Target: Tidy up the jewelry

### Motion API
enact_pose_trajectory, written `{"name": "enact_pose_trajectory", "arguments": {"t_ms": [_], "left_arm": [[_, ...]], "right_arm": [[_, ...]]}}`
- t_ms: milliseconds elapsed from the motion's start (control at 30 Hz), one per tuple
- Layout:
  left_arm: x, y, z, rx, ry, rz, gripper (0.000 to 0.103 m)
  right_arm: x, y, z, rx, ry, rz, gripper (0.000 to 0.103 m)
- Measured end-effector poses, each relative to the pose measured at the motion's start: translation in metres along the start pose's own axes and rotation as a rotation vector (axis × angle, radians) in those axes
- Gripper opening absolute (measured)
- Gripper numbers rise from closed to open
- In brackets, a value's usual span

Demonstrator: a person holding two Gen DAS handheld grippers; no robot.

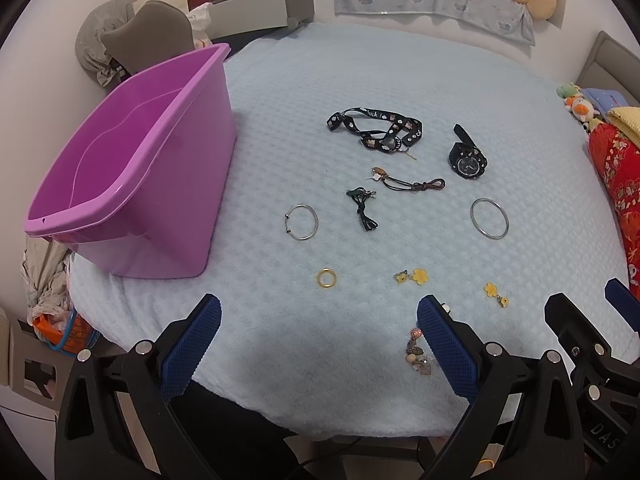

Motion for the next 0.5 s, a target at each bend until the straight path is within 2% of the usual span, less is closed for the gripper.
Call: {"name": "enact_pose_trajectory", "arguments": {"t_ms": [500], "left_arm": [[-0.0006, 0.0024, 0.0032, -0.005, 0.004, -0.002, 0.096]], "right_arm": [[-0.0008, 0.0008, -0.0001, -0.002, -0.003, -0.001, 0.093]]}}
Point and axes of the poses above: each gripper's, at about its wrist camera, not at the fingertips, and x roughly against the way its jaws point, z to its right, y to its underside, the point moved 6 cm from there along -x, roughly the way its jaws point, and after that the axes turned 2 degrees about z, right-handed, at the moved point
